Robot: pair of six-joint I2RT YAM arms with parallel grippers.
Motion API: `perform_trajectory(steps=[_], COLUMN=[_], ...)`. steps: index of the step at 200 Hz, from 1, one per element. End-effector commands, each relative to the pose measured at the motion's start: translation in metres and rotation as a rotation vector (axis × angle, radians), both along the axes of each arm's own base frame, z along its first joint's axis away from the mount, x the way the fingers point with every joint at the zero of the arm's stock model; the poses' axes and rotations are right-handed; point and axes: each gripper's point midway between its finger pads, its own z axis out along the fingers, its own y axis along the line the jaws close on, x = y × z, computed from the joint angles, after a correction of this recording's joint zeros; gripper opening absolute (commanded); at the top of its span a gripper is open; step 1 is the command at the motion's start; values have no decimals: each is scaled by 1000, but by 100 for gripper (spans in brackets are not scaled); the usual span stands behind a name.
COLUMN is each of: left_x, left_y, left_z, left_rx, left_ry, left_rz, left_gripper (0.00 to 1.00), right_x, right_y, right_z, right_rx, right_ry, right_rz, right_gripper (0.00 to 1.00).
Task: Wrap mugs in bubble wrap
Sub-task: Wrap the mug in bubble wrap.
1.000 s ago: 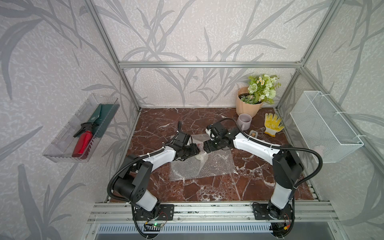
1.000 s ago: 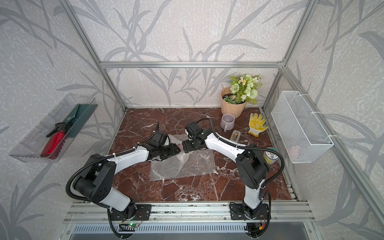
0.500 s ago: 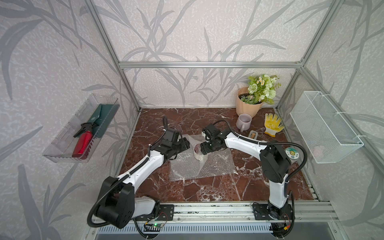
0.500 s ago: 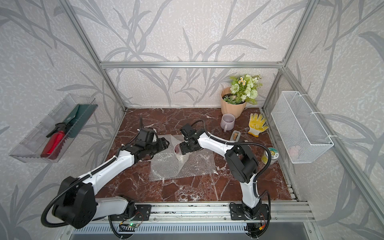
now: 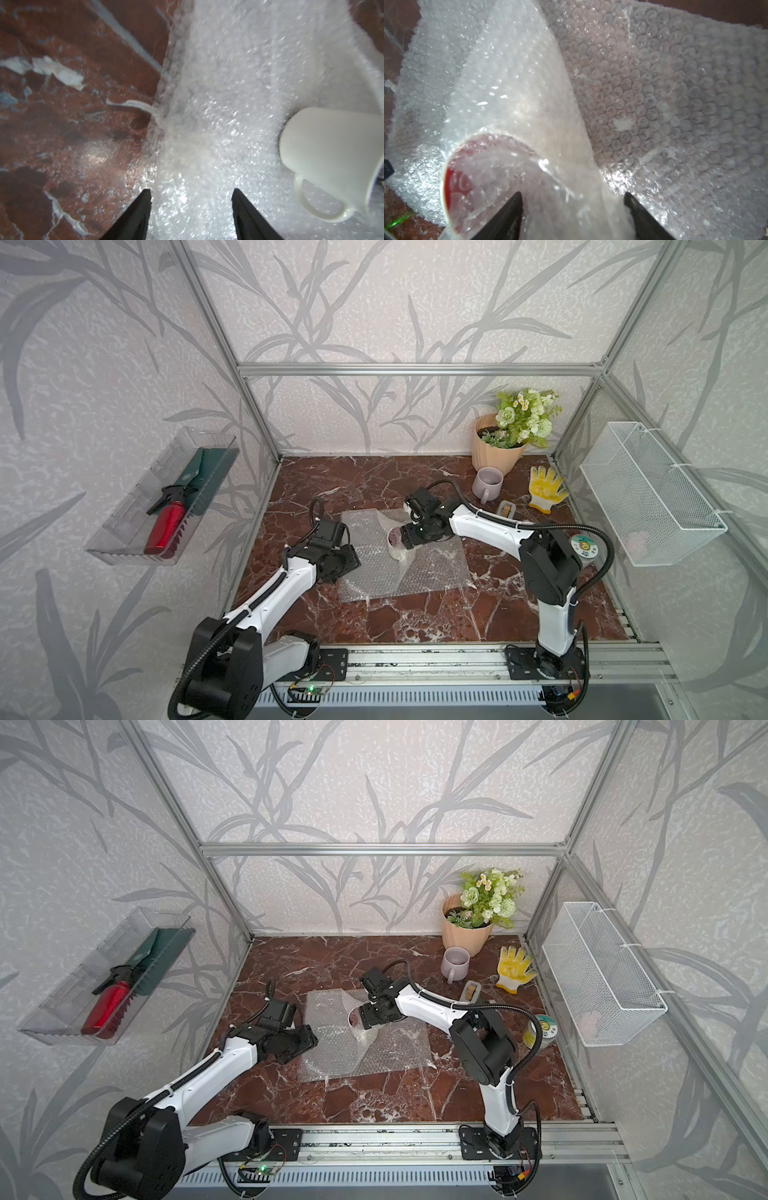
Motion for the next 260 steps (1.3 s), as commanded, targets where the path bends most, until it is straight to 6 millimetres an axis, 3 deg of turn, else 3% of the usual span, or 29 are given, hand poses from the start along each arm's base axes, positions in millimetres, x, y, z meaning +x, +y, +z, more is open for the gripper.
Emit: perform_trajectory(steps=[1,58,86,127,187,196,218,260], left_x=[-5,-3,1,6,4,5,8,24], left_y=[-3,-19,-28,-43,-45,-46,-53,-86], left_z=[-2,-11,-2,15,19,23,39,86], left_rx=[-8,-75,-124,-213,-211,-216,-246,-340], left_ry=[33,73,27,-51,-52,-61,-98,-222], left_rz=[-13,-70,-96,-145,-161,-167,-193,-271], left_gripper=[64,62,57,42,5,0,0,0], right_x=[-8,-9,-9,-9,-9,-9,-9,-9], right_y=[-1,-2,-2,-1,-1,-1,-1,-1], right_z=[-14,-15,-16,-16,-15,-16,-16,-16], right_rx=[-36,-34,-34,-33,-33,-34,-33,-33], right_ry=[46,50,52,52,51,53,53,54], right_rz=[9,7,8,9,7,7,9,8], right_gripper=[74,73,73,73,73,73,73,73])
